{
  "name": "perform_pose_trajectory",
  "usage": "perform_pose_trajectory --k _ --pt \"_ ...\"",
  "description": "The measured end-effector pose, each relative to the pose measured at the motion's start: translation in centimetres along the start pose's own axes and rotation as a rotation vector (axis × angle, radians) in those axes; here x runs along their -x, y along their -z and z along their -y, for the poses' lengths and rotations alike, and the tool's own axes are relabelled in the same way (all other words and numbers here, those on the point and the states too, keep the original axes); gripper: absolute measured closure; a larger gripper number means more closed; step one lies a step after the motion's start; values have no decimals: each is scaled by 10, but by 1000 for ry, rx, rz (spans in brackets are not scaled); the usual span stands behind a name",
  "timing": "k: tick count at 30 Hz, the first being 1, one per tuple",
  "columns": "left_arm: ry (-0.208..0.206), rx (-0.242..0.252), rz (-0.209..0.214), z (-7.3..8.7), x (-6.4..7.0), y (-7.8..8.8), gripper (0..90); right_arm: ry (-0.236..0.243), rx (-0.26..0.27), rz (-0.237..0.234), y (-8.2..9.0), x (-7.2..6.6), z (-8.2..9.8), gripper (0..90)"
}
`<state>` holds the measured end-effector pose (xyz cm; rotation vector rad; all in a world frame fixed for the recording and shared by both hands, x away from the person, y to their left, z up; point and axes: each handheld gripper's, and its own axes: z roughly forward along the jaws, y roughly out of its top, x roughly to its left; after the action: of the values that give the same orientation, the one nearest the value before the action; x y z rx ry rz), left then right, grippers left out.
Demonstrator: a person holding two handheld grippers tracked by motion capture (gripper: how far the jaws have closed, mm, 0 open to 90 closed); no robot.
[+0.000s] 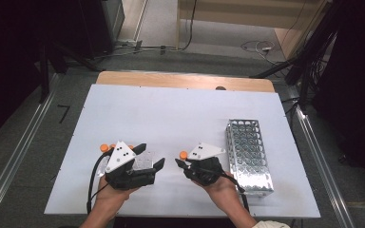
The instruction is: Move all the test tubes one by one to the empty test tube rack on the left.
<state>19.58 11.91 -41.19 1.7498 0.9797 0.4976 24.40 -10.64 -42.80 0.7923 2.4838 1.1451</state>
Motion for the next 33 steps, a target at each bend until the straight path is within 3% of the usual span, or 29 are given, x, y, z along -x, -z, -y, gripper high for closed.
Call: perform_pose_trajectory --k 5,12,24,33 --pt "-21 -14 46 1 12 -9 359 35 -2 -35 -10 -13 -2 717" --pt "-34 -29 68 2 17 -16 456 46 -3 -55 -14 -22 -5 717" --pt "-33 -42 84 5 16 -20 594 58 -4 -73 -18 -27 -7 717" --pt "-45 -45 74 7 17 -21 688 57 -6 -75 -17 -28 -10 717"
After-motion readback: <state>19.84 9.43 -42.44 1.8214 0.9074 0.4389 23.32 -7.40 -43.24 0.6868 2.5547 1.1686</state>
